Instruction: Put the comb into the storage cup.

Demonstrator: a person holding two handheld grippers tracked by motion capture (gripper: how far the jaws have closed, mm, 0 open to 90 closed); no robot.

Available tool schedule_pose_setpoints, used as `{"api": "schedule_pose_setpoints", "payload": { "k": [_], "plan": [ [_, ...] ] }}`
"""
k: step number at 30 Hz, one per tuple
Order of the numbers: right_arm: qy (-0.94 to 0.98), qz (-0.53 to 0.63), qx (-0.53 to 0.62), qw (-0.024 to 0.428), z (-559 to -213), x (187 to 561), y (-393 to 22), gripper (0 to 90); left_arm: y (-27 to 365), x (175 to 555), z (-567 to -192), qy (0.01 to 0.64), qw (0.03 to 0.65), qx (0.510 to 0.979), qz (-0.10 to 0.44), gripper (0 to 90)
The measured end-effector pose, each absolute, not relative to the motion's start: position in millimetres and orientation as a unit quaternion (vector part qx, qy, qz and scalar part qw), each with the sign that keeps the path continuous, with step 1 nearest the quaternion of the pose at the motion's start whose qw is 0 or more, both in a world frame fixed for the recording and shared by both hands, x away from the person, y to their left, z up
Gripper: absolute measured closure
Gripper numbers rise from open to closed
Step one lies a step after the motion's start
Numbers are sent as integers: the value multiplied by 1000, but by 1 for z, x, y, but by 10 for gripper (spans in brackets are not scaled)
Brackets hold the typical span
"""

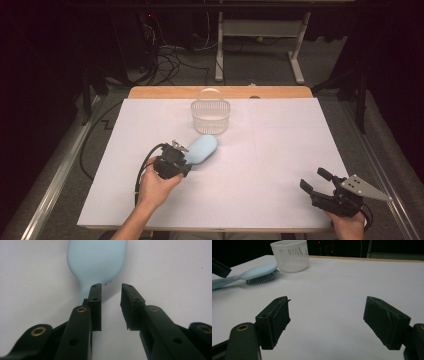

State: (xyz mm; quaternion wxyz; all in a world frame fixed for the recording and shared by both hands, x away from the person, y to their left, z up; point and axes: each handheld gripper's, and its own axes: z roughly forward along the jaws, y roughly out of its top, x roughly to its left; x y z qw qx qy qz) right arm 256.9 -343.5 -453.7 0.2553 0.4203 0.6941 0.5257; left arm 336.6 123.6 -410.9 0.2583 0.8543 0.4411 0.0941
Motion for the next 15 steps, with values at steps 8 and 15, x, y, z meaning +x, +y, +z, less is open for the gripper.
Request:
{"api": "schedule_pose_setpoints", "payload": {
  "k": [8,15],
  "plan": [
    [695,526,419,255,-454,257,-343,215,133,343,-405,459,270,841,91,495],
    [695,526,418,256,-454,256,-343,215,139,352,-408,458,272,842,84,434]
  ]
}}
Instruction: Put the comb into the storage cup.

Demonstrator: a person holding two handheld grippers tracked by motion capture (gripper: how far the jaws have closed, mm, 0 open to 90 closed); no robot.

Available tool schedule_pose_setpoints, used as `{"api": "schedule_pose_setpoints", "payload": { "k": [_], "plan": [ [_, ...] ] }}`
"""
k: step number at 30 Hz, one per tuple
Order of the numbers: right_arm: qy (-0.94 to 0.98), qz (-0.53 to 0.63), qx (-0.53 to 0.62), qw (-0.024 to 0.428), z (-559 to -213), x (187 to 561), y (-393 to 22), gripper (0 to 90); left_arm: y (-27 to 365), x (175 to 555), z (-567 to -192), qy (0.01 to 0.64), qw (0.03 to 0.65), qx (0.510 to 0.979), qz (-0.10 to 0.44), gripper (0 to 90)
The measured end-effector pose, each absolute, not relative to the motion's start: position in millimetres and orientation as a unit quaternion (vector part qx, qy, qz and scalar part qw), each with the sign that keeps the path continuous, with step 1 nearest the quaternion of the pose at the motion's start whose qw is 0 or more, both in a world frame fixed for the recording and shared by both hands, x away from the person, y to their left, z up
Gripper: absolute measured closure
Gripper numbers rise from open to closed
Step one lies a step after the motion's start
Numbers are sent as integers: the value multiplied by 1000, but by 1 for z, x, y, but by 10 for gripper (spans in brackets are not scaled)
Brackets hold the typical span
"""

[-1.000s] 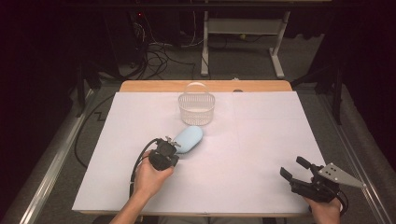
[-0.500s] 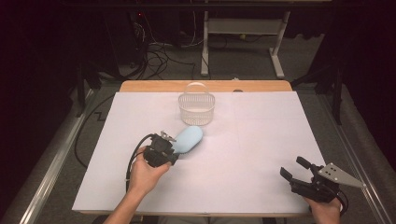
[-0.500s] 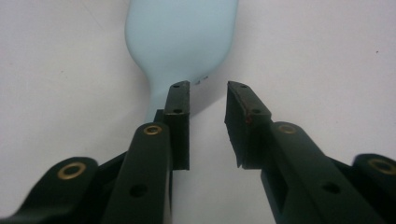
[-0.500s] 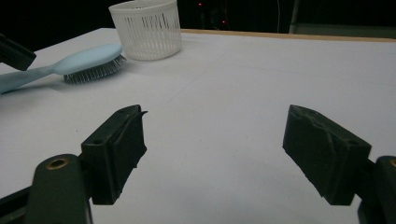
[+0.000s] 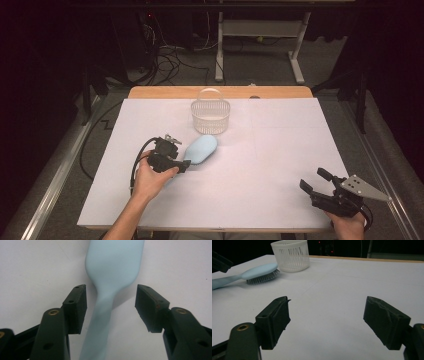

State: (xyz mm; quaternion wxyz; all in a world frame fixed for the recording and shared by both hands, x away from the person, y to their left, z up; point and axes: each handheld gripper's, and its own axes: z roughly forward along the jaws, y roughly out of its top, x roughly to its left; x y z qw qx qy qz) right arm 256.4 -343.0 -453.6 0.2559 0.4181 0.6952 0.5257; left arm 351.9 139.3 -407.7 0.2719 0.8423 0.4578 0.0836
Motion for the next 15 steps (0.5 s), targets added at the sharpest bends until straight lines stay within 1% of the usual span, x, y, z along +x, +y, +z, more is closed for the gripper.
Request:
{"api": "schedule_pose_setpoints", "payload": {
  "k": [5,6,15],
  "plan": [
    [695,526,418,255,-454,257,-343,215,140,359,-414,452,266,849,74,404],
    [696,526,418,255,-454,257,-343,215,138,361,-417,451,257,852,69,376],
    [695,526,418,254,-454,257,-343,215,129,368,-429,441,229,865,70,356]
  ]
}}
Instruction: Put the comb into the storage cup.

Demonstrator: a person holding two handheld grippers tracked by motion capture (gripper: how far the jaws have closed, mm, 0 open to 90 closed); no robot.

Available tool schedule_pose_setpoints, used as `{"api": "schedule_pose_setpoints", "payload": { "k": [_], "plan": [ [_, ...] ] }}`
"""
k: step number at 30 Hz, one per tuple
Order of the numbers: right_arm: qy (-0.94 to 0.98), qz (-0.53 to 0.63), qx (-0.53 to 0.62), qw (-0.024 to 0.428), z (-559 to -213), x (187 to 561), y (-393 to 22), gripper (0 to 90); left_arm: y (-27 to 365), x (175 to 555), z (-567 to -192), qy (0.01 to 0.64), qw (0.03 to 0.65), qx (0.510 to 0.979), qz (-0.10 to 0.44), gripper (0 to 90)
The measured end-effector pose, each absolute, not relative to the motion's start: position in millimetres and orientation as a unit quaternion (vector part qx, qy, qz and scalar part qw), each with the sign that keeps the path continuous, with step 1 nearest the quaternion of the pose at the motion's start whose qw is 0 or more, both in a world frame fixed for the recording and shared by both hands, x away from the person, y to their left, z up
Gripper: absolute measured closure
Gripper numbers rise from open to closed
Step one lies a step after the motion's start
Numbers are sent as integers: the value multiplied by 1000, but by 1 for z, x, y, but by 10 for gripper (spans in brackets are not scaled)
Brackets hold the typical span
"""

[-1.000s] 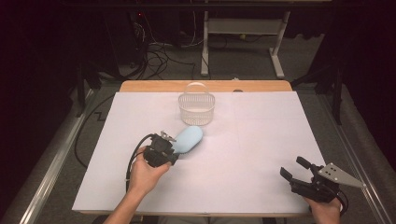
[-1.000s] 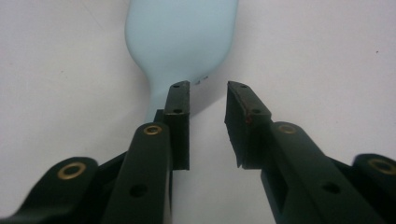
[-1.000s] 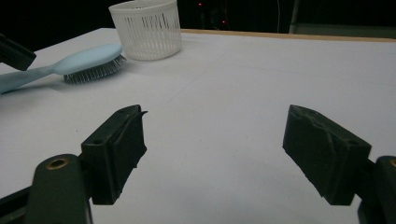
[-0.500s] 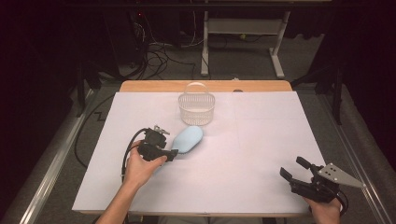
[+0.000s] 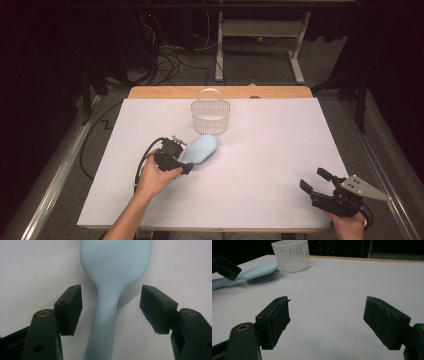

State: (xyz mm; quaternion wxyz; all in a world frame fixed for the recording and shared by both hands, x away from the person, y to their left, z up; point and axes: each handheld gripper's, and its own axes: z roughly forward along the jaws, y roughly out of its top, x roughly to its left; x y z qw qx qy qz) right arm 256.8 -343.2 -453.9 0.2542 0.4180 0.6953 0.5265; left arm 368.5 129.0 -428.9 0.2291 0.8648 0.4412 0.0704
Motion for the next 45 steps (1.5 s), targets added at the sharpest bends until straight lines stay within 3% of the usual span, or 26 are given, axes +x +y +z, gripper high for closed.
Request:
{"api": "schedule_pose_setpoints", "payload": {
  "k": [11,23,45],
  "plan": [
    [695,527,417,254,-454,257,-343,215,120,373,-439,430,208,875,73,421],
    [695,528,416,254,-454,257,-343,215,118,375,-444,425,196,880,81,590],
    [696,527,416,254,-454,257,-343,215,114,370,-443,414,200,882,105,677]
  ]
}}
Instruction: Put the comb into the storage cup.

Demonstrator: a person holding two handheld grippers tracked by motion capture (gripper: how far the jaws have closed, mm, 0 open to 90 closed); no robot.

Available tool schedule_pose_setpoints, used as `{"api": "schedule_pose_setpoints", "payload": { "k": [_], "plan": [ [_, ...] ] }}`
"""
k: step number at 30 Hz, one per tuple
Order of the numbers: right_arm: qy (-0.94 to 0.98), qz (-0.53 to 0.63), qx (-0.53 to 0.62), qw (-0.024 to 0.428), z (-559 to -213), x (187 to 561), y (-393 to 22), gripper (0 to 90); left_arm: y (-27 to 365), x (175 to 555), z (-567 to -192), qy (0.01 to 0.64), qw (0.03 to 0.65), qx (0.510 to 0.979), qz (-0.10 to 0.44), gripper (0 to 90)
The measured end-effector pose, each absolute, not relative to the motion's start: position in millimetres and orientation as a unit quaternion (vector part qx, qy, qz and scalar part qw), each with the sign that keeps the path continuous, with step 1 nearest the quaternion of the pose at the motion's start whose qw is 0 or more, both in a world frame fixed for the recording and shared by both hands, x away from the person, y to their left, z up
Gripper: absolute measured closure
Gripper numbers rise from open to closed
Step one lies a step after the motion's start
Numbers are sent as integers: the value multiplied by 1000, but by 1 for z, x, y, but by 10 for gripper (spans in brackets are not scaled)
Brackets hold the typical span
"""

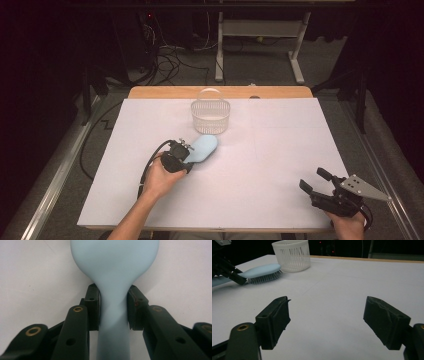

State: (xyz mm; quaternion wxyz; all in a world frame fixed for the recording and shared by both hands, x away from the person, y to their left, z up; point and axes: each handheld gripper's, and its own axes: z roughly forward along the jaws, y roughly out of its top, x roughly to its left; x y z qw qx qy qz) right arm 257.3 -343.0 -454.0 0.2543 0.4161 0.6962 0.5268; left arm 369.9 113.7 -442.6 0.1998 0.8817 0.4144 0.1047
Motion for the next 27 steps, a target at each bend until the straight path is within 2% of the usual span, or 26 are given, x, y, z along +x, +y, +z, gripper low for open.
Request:
{"api": "schedule_pose_setpoints", "payload": {
  "k": [27],
  "plan": [
    [693,529,417,257,-454,257,-343,215,121,360,-432,412,242,872,106,686]
  ]
}}
